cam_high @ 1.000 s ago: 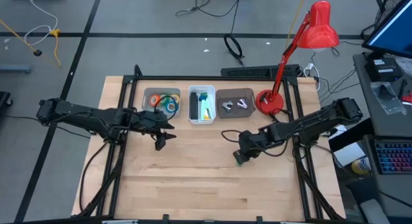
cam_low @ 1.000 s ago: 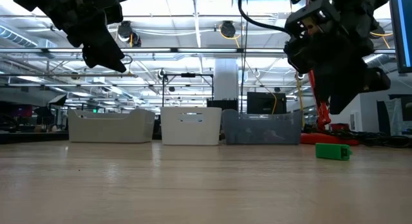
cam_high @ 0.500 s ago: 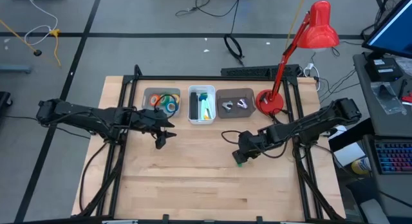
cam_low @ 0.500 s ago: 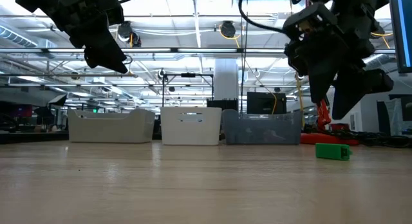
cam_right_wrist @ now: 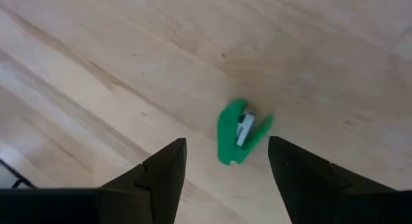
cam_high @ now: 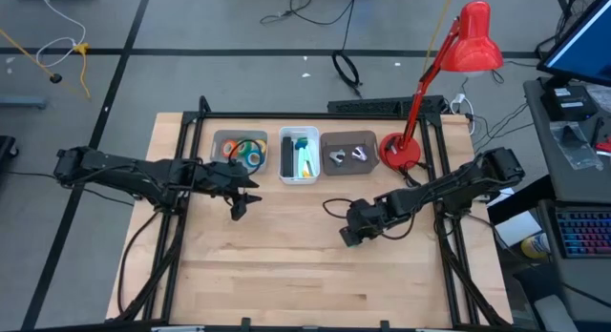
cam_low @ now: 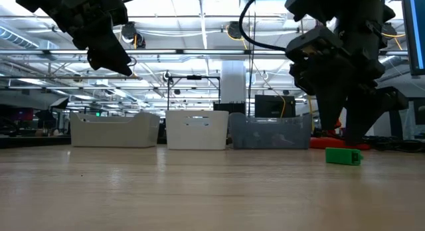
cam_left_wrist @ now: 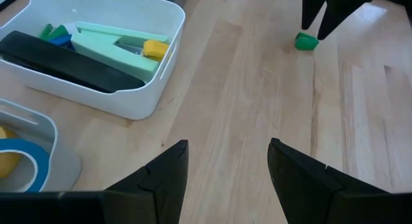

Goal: Pick and place Stapler, Stapler remover, tape
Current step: Put the green stapler into the white bin

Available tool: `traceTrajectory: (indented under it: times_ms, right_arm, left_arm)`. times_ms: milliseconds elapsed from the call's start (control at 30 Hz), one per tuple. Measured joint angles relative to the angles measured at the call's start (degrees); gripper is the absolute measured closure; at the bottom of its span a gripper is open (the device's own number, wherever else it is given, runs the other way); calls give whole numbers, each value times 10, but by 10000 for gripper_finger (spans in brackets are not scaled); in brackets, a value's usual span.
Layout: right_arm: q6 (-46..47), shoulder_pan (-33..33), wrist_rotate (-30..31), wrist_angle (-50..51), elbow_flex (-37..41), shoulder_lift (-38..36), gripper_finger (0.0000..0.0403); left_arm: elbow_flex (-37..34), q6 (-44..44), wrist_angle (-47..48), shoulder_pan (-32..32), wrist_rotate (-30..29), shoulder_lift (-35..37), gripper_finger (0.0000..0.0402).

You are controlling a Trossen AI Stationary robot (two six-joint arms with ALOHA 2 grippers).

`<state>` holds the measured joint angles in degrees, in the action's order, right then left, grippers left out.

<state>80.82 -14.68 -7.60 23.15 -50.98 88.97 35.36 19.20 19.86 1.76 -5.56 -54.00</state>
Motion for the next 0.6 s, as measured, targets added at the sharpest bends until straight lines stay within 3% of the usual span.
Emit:
traceTrajectory:
  times_ms: [600]
  right_arm:
    - [40, -15, 2, 16, 0, 0, 190]
  left_arm:
    - [1, -7, 0, 0, -5, 0, 190]
